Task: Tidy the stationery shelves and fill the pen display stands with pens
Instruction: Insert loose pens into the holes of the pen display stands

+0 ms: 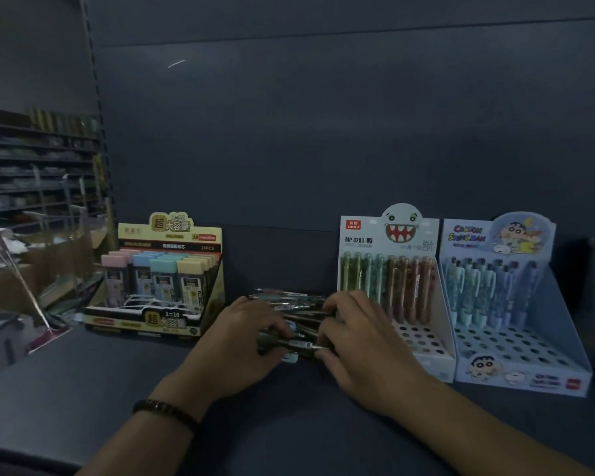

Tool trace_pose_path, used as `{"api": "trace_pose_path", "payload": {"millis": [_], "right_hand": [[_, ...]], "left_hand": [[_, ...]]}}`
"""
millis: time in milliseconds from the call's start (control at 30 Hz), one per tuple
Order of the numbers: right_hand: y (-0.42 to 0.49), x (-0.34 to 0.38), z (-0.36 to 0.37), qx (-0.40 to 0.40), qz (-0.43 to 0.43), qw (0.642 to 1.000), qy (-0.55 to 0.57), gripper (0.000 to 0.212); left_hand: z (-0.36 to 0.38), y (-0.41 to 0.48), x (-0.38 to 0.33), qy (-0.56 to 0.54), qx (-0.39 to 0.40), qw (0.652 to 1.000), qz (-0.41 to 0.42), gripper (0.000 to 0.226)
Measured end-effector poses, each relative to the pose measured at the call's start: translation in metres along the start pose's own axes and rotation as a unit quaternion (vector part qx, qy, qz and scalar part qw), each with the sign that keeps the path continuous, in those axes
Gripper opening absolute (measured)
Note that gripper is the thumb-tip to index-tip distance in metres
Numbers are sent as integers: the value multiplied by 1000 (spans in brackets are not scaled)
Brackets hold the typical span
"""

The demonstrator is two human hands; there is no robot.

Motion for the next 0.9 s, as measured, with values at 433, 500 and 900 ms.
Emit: {"api": "trace_pose_path", "payload": {"millis": [433,500,900], "right_hand": [[5,-28,-42,-144,217,893,366,6],[6,-37,-44,-163,232,864,417,6],[34,-83,-76,-251,275,776,509,14]], "left_hand": [[3,7,-11,5,-47,999,4,16],[5,11,-20,-7,-46,999,11,21],[15,53,-66,-68,-112,991,-19,15]]}}
Point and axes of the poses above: each hand's wrist, its own y-axis towards the middle knuckle, its own z-axis out of the palm, x = y × z, the point moved 3 cm from there along y, towards the middle knuckle, and after that the axes turned 3 degrees about y, right-handed, at the moved point
